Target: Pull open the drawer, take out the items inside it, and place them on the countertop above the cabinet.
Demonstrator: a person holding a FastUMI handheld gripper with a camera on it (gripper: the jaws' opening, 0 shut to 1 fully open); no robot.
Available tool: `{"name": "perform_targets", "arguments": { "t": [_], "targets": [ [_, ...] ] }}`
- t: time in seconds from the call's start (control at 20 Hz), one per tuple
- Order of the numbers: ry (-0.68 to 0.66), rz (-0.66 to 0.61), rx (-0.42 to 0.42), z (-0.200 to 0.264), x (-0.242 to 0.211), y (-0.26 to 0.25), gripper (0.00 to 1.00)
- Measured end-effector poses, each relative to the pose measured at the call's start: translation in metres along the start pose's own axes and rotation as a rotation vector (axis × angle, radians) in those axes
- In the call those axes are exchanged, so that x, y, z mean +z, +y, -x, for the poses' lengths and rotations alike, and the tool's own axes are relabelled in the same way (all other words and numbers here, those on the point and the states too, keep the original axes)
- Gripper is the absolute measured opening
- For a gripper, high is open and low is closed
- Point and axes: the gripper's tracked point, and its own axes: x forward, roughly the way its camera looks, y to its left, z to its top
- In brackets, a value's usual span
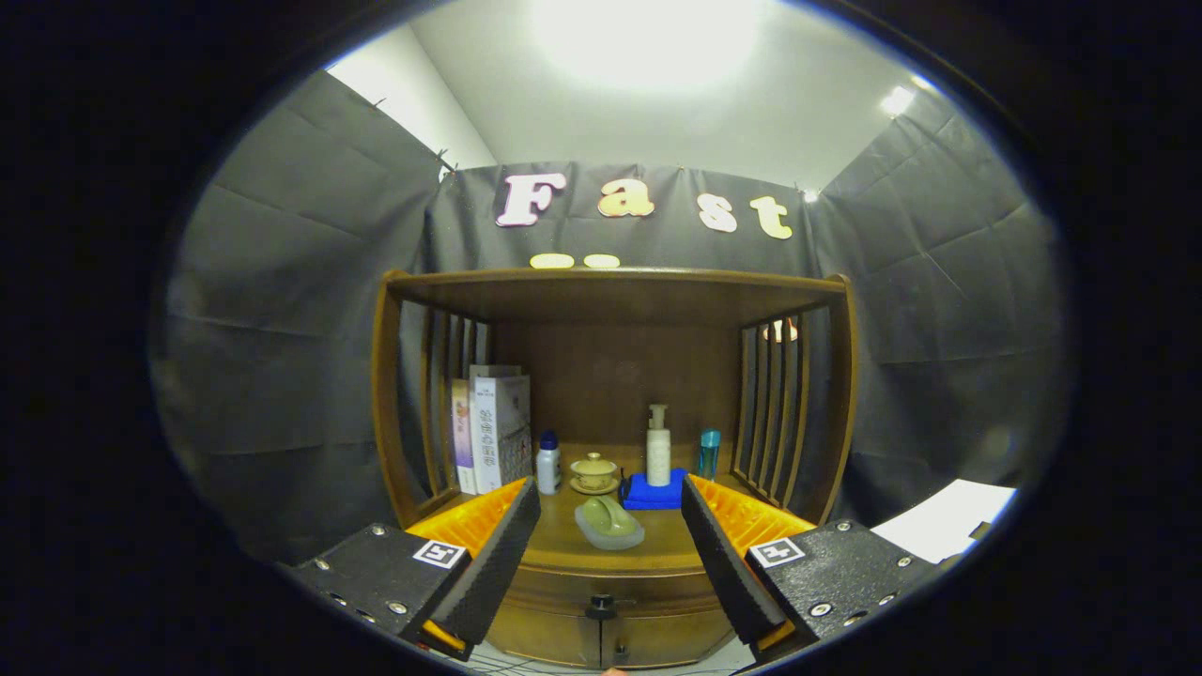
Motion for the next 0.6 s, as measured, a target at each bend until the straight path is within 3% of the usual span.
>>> {"name": "perform_targets", "arguments": {
  "t": [0.6],
  "targets": [
    [0.019,-0.003,-0.034,0.012,0.0,-0.011,0.94]
  ]
}}
